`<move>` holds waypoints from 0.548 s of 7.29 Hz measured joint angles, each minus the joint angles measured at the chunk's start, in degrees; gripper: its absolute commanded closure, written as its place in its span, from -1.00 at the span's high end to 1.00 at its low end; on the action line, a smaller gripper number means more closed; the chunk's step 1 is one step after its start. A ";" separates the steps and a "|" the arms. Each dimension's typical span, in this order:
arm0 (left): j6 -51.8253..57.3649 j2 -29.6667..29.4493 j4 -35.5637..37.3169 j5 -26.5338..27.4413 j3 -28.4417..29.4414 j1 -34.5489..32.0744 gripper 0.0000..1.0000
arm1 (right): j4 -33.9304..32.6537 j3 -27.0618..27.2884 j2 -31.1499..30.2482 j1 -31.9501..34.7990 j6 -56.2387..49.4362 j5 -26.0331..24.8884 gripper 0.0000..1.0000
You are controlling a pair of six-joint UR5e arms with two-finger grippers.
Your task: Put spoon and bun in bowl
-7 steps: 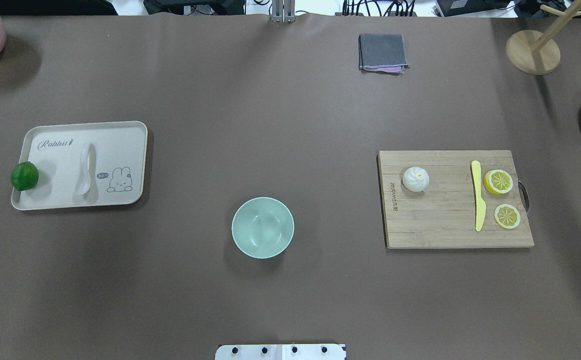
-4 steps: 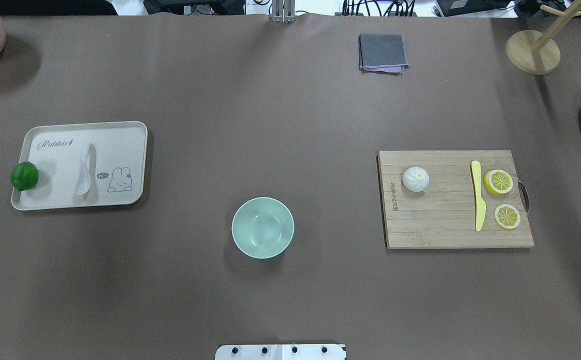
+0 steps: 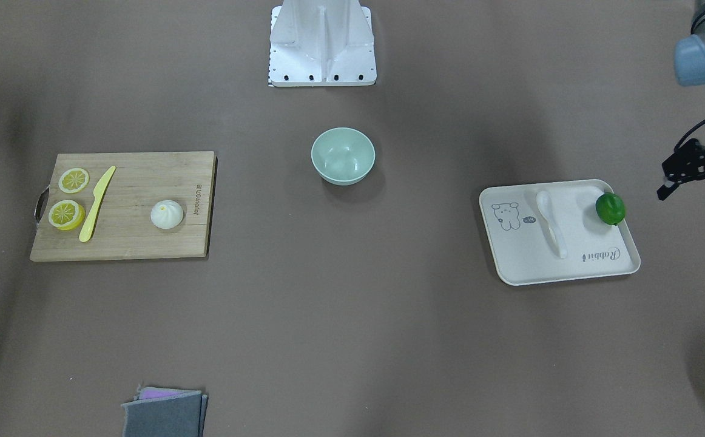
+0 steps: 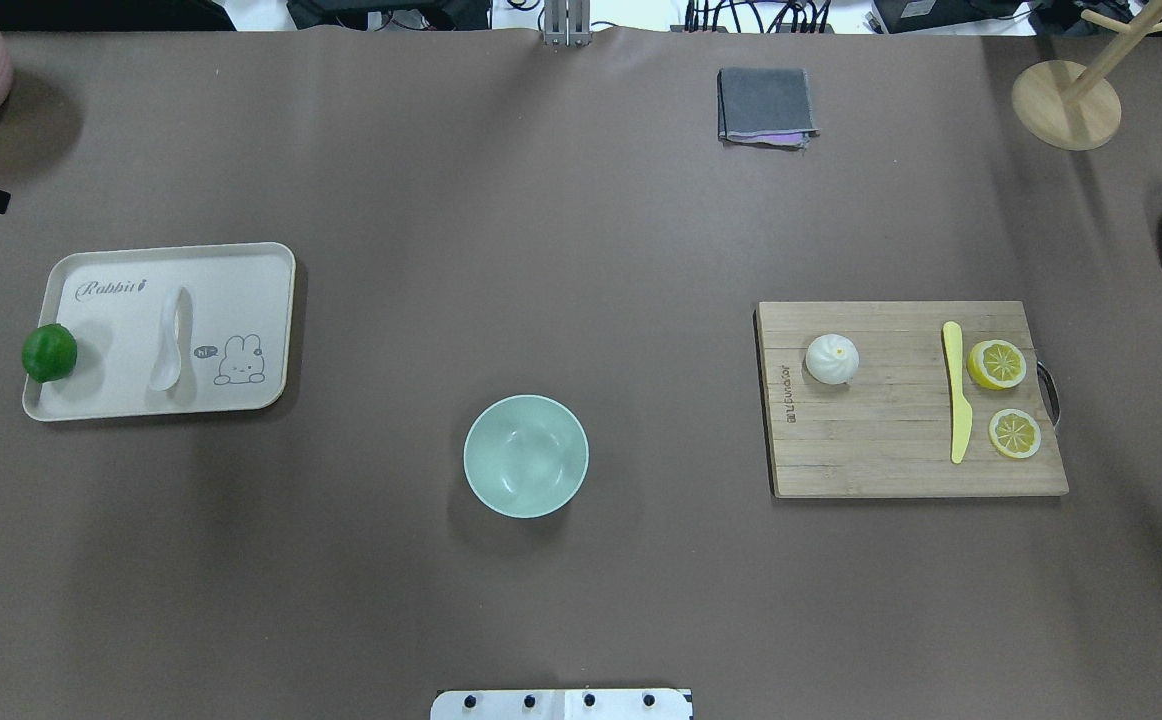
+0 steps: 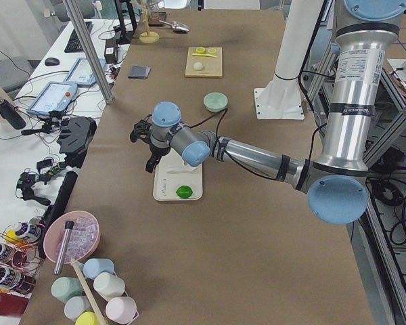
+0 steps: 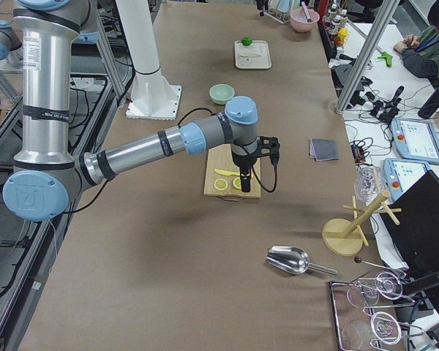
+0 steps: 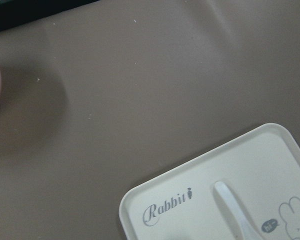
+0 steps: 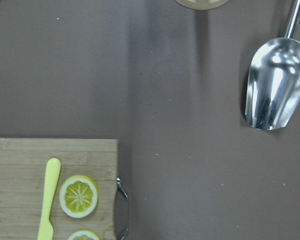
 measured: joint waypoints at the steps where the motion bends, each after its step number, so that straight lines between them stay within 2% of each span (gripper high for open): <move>1: -8.00 -1.33 -2.28 0.57 1.37 3.68 0.95 | 0.76 -0.06 2.20 -4.58 7.39 -2.44 1.00; 2: -14.10 -2.07 -4.20 2.37 2.30 6.84 0.95 | 1.07 -0.12 4.17 -8.64 13.69 -4.52 0.96; 4: -22.87 -2.52 -6.66 9.68 3.71 13.48 0.95 | 1.61 0.03 6.56 -14.81 23.25 -7.94 0.96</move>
